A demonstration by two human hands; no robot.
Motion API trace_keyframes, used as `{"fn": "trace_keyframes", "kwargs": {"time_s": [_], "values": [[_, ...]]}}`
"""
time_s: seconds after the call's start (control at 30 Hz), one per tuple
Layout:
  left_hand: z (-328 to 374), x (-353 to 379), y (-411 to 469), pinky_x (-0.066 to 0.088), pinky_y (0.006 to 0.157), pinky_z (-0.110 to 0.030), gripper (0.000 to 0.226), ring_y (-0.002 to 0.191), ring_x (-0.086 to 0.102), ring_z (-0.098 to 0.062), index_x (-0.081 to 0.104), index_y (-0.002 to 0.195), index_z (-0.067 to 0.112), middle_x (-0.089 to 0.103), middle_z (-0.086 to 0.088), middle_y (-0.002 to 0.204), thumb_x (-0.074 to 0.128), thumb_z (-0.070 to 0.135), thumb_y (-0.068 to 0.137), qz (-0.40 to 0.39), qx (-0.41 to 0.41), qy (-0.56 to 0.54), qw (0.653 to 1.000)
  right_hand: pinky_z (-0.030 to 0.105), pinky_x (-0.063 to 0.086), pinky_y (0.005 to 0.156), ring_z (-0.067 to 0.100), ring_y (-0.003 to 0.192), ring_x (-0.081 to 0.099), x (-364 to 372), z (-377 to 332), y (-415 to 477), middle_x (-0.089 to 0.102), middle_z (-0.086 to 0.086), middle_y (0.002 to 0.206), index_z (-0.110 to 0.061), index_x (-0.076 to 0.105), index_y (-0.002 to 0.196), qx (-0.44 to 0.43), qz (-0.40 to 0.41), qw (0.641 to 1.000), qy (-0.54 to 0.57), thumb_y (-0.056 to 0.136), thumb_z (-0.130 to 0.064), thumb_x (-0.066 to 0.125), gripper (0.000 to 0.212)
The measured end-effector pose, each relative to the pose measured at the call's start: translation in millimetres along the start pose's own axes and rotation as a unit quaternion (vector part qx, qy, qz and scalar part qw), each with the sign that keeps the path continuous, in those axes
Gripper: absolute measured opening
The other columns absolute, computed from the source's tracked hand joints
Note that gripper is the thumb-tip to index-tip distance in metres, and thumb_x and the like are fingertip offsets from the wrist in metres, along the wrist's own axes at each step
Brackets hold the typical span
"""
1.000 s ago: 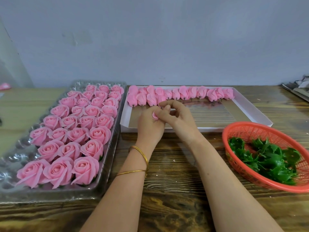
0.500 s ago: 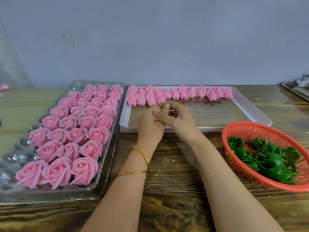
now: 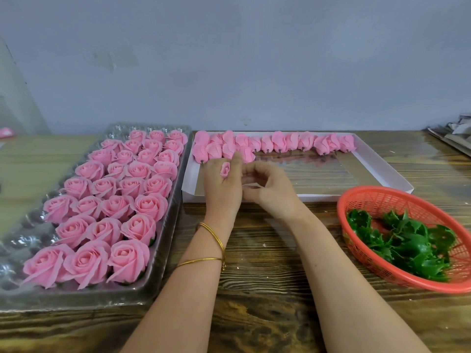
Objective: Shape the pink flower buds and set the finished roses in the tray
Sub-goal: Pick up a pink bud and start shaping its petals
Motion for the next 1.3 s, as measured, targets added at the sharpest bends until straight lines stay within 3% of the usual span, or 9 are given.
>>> {"fn": "trace_keyframes", "kwargs": {"time_s": [0.2,0.27,0.37,0.5,0.67,0.93,1.07,1.2,1.3], "values": [[-1.2,5.9,-3.5,0.055,0.073,-0.053,0.051,0.069,0.059,-0.026,0.054,0.078,-0.011,0.058,-0.03,0.074,0.058,0.037,0.095,-0.029,-0.069,-0.096,0.993,0.022,0.053,0.07,0.015,0.077,0.06,4.1,-0.9,-0.3,0.062,0.008,0.087,-0.011,0.058,0.091,-0.023,-0.011,1.0,-0.008,0.072,0.017,0.072,0.037],[-0.5,6.5,-4.9,0.056,0.076,-0.05,0.046,0.071,0.062,-0.025,0.059,0.076,-0.004,0.062,-0.021,0.071,0.059,0.039,0.094,-0.038,-0.078,-0.098,0.991,0.021,0.053,0.069,0.015,0.076,0.06,3.5,-1.0,-0.1,0.063,0.009,0.086,-0.008,0.058,0.09,-0.028,-0.001,1.0,-0.011,0.073,0.017,0.071,0.033],[-0.3,6.6,-4.9,0.056,0.072,-0.04,0.035,0.068,0.065,-0.02,0.063,0.068,0.014,0.063,-0.004,0.063,0.061,0.038,0.093,-0.055,-0.088,-0.099,0.99,0.034,0.055,0.078,0.021,0.082,0.061,2.3,-1.2,0.1,0.064,0.028,0.094,0.009,0.06,0.099,-0.033,0.001,0.999,-0.014,0.075,0.017,0.068,0.027],[-1.8,5.1,-4.2,0.058,0.078,-0.043,0.038,0.082,0.07,-0.031,0.068,0.081,0.003,0.068,-0.018,0.079,0.064,0.04,0.09,-0.072,-0.101,-0.118,0.985,0.053,0.051,0.09,0.028,0.087,0.059,3.0,-4.9,-2.4,0.061,0.036,0.105,0.003,0.063,0.106,-0.02,-0.038,0.999,-0.004,0.081,0.015,0.063,0.028],[-3.6,3.2,-1.9,0.059,0.075,-0.041,0.034,0.073,0.066,-0.016,0.066,0.075,0.006,0.064,-0.005,0.069,0.068,0.037,0.087,-0.067,-0.106,-0.101,0.987,0.037,0.05,0.094,0.01,0.086,0.059,5.7,-6.7,-6.3,0.066,-0.003,0.089,-0.019,0.066,0.097,-0.015,-0.08,0.997,0.0,0.088,0.011,0.057,0.033],[-7.0,6.1,-2.6,0.053,0.09,-0.054,0.043,0.08,0.063,-0.03,0.064,0.074,0.006,0.06,-0.016,0.077,0.063,0.047,0.087,-0.053,-0.144,-0.127,0.98,0.023,0.053,0.078,0.012,0.078,0.06,6.1,-5.7,-3.9,0.064,0.001,0.085,-0.012,0.063,0.098,-0.011,-0.059,0.998,0.01,0.076,0.016,0.069,0.037],[-7.8,6.9,-2.6,0.057,0.077,-0.039,0.04,0.072,0.064,-0.02,0.065,0.06,0.022,0.061,-0.008,0.069,0.059,0.047,0.091,-0.056,-0.148,-0.131,0.979,0.03,0.051,0.079,0.02,0.081,0.057,6.2,-2.3,-0.1,0.06,0.011,0.092,-0.017,0.057,0.094,-0.018,-0.034,0.999,-0.006,0.074,0.014,0.074,0.04],[-3.0,7.6,-4.1,0.054,0.084,-0.05,0.055,0.076,0.062,-0.025,0.06,0.087,-0.007,0.059,-0.015,0.077,0.059,0.048,0.091,-0.068,-0.117,-0.125,0.983,0.047,0.053,0.084,0.025,0.081,0.055,4.6,-0.8,0.4,0.059,0.016,0.093,-0.016,0.059,0.092,-0.027,-0.03,0.999,-0.008,0.076,0.012,0.072,0.036],[-0.6,6.5,-4.3,0.058,0.076,-0.038,0.047,0.078,0.068,-0.024,0.064,0.09,-0.005,0.065,-0.018,0.08,0.064,0.042,0.089,-0.084,-0.102,-0.119,0.984,0.051,0.054,0.089,0.025,0.084,0.061,3.6,-1.2,0.5,0.065,0.021,0.094,-0.009,0.063,0.101,-0.028,-0.047,0.998,-0.016,0.08,0.011,0.068,0.029]]}}
Point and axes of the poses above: each hand's wrist, its own y-axis towards the middle knuckle, its own x-axis out of the palm, z = x × y, the point moved 4 cm from there along y, towards the middle knuckle
